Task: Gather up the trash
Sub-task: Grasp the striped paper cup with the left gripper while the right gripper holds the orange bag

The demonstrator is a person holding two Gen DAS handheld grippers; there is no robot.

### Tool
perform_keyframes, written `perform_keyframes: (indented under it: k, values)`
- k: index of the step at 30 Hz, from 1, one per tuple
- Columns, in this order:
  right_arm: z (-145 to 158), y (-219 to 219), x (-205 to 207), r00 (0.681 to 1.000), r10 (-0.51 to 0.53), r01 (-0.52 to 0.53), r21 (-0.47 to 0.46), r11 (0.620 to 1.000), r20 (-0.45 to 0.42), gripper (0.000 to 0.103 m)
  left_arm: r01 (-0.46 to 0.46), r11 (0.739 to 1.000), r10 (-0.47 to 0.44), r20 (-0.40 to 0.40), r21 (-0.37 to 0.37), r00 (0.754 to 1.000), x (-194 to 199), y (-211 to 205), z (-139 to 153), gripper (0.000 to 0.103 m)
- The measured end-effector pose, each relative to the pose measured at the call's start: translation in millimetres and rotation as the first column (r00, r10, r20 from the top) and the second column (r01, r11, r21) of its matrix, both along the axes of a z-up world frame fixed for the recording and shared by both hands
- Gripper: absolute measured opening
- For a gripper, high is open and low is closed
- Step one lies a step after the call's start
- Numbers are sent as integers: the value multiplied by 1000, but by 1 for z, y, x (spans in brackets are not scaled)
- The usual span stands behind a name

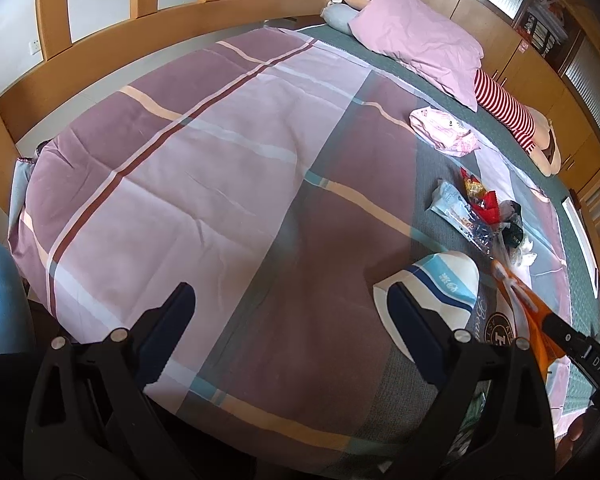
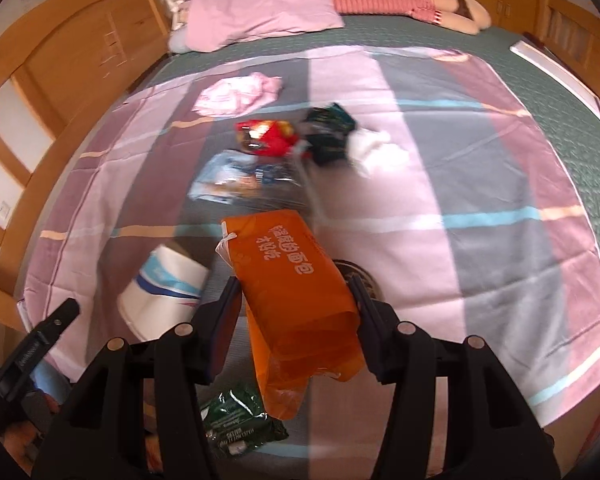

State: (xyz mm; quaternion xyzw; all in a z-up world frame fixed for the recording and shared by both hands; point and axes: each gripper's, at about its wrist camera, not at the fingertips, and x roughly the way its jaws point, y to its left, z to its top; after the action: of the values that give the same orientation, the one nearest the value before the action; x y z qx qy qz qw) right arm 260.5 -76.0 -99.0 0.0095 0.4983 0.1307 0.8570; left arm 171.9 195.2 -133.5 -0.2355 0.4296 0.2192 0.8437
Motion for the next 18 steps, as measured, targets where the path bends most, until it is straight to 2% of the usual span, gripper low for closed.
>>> perform_keyframes:
  k: [6,18]
  values:
    - [-11,-18,2,998,-56,56,6,998,-27,54,9,1000,-9,-6,8,1000,1,-2,-1,96]
    - [-18,-27,4,996,-80,80,7,997,-40,54,23,1000,-23,-10,10,1000,2,-4,-2,96]
